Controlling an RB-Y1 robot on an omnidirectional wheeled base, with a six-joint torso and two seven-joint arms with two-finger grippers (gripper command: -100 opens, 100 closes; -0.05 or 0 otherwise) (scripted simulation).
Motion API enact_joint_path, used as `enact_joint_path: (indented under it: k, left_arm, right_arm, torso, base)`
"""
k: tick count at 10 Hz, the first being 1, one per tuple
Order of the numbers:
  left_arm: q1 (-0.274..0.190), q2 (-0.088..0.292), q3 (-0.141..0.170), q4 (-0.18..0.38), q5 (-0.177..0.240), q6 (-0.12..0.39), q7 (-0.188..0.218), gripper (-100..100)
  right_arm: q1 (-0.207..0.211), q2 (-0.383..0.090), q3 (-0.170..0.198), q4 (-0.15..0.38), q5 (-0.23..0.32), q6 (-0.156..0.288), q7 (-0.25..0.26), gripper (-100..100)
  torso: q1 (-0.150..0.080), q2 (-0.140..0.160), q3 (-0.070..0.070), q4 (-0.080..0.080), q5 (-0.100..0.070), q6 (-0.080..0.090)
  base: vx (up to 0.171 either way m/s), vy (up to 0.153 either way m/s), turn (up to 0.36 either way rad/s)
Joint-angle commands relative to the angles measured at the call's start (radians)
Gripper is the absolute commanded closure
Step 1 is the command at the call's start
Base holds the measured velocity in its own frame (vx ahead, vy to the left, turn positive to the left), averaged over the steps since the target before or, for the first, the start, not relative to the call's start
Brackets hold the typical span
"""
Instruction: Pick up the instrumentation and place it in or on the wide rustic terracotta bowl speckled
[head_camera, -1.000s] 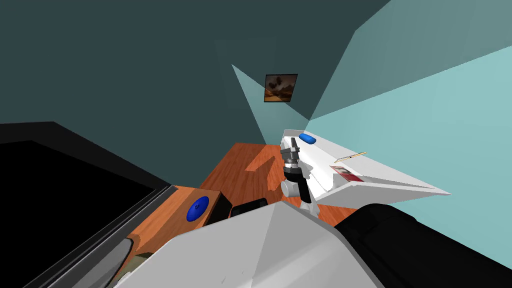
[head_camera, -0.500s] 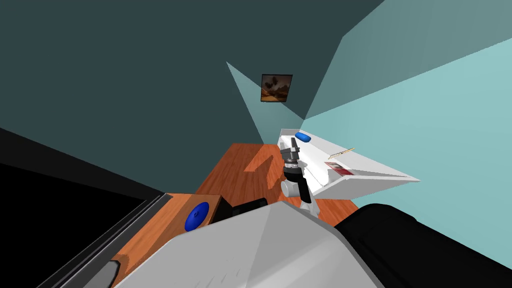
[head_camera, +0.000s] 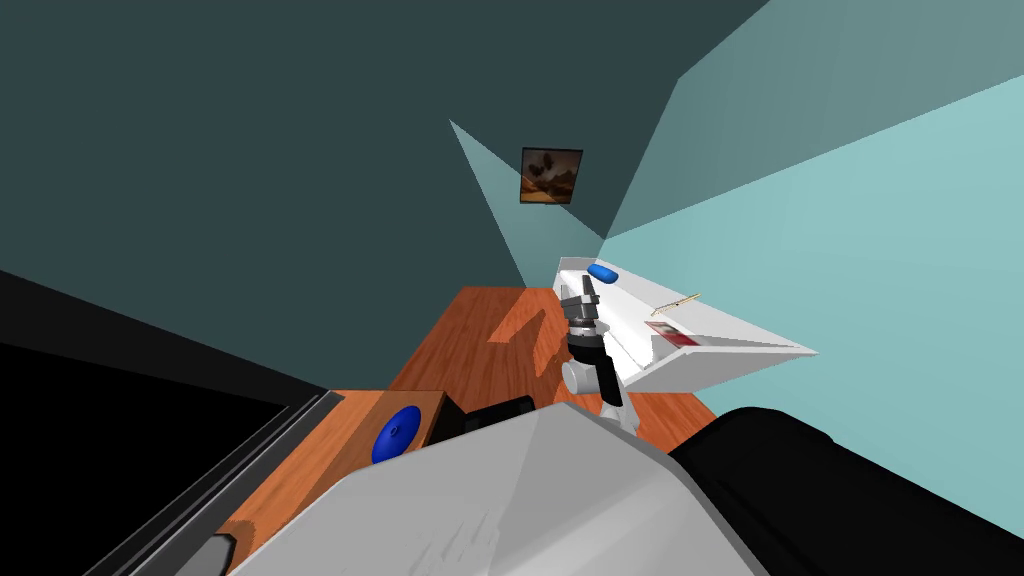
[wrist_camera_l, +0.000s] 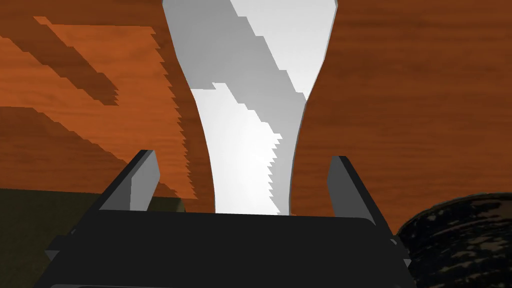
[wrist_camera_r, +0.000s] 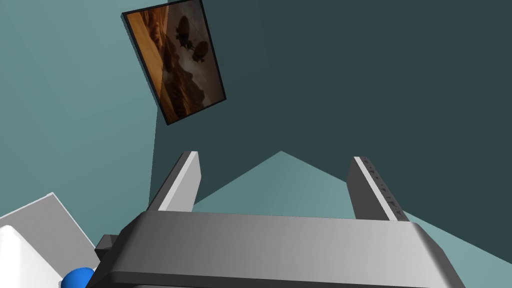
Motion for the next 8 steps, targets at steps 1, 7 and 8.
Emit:
enact_joint_path:
  k: [1,7,8]
  left_arm:
    - [-0.019,-0.036,0.013,0.018,-0.017,0.02,-0.009,-100]
    - [-0.019,-0.044,0.019,0.018,-0.019,0.025,-0.015,100]
    - [-0.019,-0.044,0.019,0.018,-0.019,0.025,-0.015,100]
  right_arm:
    - [0.0,0.0,0.0,0.0,0.0,0.0,0.0,0]
    - [0.0,0.0,0.0,0.0,0.0,0.0,0.0,0]
    - [0.0,0.0,0.0,0.0,0.0,0.0,0.0,0]
  torso:
    - [0.0,0.0,0.0,0.0,0.0,0.0]
    - [-0.002,-0.001,-0.001,0.0,-0.001,0.0]
    - [-0.002,-0.001,-0.001,0.0,-0.001,0.0]
  base:
    - [-0.018,0.018,-0.061]
    - [-0.004,0.004,-0.012]
    - [0.0,0.0,0.0]
